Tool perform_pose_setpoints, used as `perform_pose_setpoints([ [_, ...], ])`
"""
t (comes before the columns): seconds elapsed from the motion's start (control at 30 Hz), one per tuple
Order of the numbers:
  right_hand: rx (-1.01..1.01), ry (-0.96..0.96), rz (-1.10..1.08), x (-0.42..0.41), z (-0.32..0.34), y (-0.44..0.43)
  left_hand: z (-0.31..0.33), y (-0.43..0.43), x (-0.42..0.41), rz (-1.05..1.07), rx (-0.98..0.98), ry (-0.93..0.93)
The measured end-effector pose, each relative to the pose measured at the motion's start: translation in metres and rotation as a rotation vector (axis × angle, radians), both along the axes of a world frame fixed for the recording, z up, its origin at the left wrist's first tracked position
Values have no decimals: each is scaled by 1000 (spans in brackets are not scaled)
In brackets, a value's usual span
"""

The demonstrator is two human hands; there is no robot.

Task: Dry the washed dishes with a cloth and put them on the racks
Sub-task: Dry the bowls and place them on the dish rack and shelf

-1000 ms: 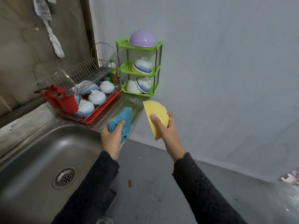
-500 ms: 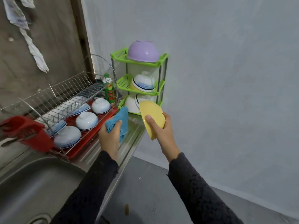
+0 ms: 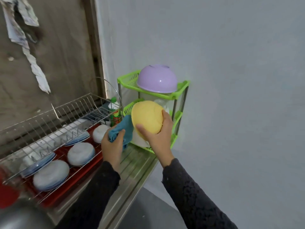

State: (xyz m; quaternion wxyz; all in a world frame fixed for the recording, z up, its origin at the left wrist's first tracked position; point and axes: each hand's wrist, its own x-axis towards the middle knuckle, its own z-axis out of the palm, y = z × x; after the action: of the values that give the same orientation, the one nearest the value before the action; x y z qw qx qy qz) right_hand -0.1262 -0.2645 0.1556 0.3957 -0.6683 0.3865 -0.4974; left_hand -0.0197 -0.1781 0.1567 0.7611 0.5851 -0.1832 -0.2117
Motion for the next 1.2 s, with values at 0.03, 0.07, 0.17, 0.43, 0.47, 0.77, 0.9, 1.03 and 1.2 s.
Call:
perform_pose_setpoints([
  [0.03,-40,39,-7,7,-1,-9,0,-7,4,30,-4,-2],
  [0.07,-73,69,-15,14,-4,-19,-2,-13,8,58,-4,-6],
  [0.17,-172,144,-87,31,-11,-43,-8,-26,20,78,3,4],
  [0.43,-91,360,-196,58,-18,-130,-11,-44,40,93,11,3],
  [0.47,-47,400,-182,58,-22,-136,-13,-45,42,94,12,3],
  [0.77,-446,390,-217,75,-42,-106,-32,-47,47,183,71,-5],
  [0.9,-596,315,-53,86,-51,-88,-38,-38,45,208,104,-30],
  [1.03,-611,287,124,96,-71,-61,-50,-11,44,244,148,-58],
  [1.2,-539,323,369,104,-100,-30,-60,22,48,308,179,88],
])
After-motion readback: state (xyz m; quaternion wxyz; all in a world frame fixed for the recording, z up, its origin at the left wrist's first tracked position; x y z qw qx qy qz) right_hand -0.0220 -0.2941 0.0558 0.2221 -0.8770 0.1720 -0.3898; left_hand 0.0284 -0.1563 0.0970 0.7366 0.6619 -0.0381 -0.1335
